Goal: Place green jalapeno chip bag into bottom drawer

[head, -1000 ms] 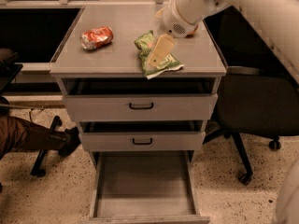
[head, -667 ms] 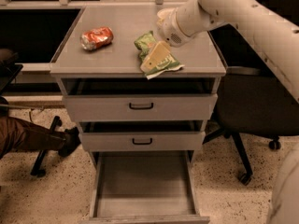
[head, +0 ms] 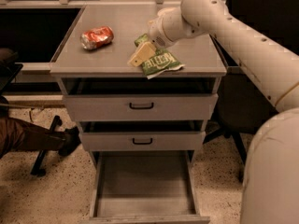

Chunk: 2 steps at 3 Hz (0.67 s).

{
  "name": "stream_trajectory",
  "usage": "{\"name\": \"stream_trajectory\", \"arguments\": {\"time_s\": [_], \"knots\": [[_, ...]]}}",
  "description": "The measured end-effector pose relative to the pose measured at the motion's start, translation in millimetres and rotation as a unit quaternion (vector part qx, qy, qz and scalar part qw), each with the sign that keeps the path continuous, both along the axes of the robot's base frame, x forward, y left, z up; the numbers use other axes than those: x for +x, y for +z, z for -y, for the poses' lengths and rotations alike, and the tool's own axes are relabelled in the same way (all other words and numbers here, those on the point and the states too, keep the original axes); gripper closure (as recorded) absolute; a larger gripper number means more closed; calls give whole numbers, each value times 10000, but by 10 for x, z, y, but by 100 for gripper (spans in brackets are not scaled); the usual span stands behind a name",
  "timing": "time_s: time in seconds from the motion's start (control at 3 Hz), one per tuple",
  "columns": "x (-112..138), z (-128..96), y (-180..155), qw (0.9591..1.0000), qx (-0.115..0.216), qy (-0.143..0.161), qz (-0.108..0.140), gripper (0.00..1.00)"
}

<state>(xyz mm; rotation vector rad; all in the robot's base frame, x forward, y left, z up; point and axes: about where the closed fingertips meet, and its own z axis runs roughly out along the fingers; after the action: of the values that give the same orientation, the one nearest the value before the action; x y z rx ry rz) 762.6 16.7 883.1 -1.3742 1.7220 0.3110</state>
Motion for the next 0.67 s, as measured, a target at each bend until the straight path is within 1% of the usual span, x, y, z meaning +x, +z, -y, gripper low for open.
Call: {"name": "stream_trajectory", "arguments": {"time_s": [0.33, 0.67], "knots": [[167, -216, -45, 10000, -49, 22, 72, 0], [257, -301, -193, 9998, -171, 30, -111, 0]]}}
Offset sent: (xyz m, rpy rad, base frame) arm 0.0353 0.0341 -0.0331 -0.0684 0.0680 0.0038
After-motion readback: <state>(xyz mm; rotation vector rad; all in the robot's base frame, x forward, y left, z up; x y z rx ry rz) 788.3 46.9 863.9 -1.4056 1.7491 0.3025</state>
